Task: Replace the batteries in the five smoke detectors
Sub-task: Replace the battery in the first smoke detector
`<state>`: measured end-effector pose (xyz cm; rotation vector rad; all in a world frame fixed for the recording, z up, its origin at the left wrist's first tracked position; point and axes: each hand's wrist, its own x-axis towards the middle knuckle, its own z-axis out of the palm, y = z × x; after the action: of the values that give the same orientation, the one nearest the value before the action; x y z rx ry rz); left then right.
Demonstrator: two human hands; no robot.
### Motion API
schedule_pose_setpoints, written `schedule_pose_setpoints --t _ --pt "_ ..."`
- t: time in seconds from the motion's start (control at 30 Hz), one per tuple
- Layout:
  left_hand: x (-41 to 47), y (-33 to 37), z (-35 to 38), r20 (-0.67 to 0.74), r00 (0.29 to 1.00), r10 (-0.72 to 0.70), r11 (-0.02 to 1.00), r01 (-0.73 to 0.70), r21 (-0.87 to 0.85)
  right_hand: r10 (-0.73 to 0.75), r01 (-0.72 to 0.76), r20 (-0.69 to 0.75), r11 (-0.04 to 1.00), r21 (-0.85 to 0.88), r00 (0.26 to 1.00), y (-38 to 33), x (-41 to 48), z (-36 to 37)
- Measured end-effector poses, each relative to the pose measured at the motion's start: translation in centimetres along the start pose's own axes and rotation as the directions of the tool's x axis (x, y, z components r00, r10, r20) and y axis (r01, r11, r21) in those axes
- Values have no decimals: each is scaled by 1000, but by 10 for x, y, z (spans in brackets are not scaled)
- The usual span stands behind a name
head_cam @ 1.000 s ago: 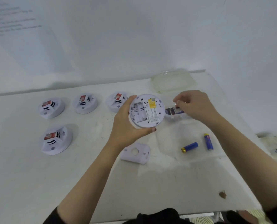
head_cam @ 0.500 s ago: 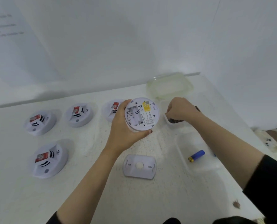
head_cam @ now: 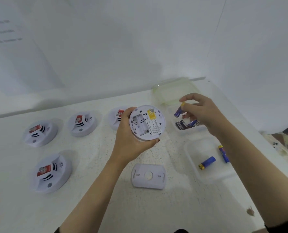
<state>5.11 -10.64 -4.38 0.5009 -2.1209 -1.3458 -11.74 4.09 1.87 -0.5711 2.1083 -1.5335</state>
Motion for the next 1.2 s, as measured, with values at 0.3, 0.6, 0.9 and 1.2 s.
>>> schedule_pose_setpoints --t 0.3,0.6,0.9,1.2 --pt "-27 6 -12 0 1000 19 999 -19 48 -106 85 97 977 198 990 -8 -56 22" --pt "-58 17 -30 96 993 62 995 -69 72 -453 453 44 892 19 890 -4 -102 69" --pt "-70 24 -40 155 979 133 988 -143 55 -694 680 166 578 -452 701 -4 -115 89" --pt "-70 26 -44 190 953 235 966 -251 62 -720 655 133 518 -549 681 4 -117 92"
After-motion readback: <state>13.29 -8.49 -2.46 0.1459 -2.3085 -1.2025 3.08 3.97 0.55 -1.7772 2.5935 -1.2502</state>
